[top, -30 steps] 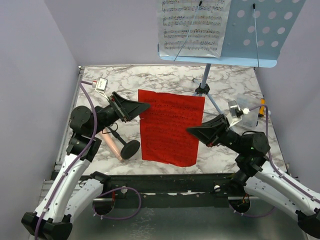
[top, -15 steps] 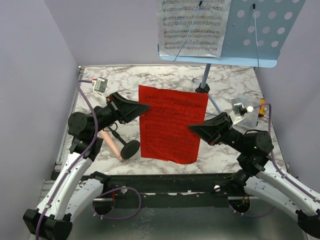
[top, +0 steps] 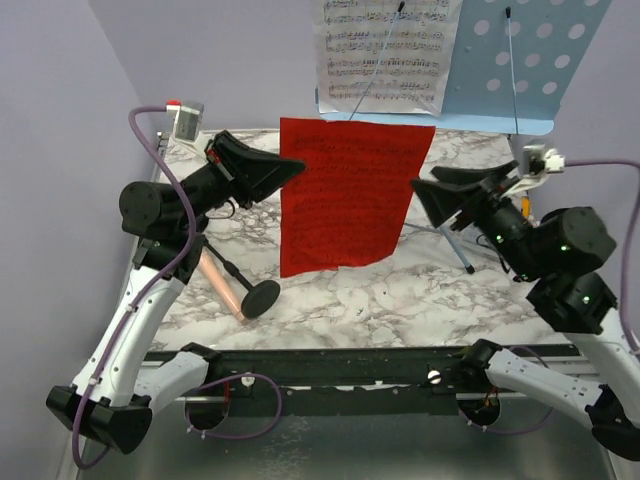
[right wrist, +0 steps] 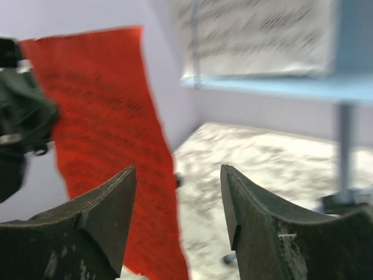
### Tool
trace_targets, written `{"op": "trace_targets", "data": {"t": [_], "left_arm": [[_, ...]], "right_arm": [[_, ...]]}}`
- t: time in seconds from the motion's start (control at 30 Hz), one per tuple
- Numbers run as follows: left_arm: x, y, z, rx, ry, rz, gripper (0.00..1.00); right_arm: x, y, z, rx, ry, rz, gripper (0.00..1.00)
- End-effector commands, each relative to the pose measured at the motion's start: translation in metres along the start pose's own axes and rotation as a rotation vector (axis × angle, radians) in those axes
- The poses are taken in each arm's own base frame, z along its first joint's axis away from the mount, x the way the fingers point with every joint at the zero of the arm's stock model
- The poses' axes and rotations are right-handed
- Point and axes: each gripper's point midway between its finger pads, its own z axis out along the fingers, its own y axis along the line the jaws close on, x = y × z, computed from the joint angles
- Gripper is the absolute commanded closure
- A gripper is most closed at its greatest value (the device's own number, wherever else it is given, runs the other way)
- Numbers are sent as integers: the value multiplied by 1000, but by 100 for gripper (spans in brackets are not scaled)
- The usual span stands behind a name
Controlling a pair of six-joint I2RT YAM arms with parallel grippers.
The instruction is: Set up the instrument practice props
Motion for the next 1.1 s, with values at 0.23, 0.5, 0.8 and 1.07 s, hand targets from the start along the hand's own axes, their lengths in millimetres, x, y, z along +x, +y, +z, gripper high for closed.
{"op": "trace_targets", "data": {"t": [0.23,0.5,0.8,1.07], "left_arm": [[-49,-16,46,118,5,193,100],[-78,-20,66,130,-47,150,100],[-93,-28,74,143,-78,126,100],[-101,-33,78,156,-87,131,100]], "right_arm": [[-125,-96,-35,704,-31,-623,24],[-191,-103,-16,954,-241,-908,18],[-211,-100,7,1014,-294,-997,21],[-205,-118,21,1035,-250,-1019,22]]}}
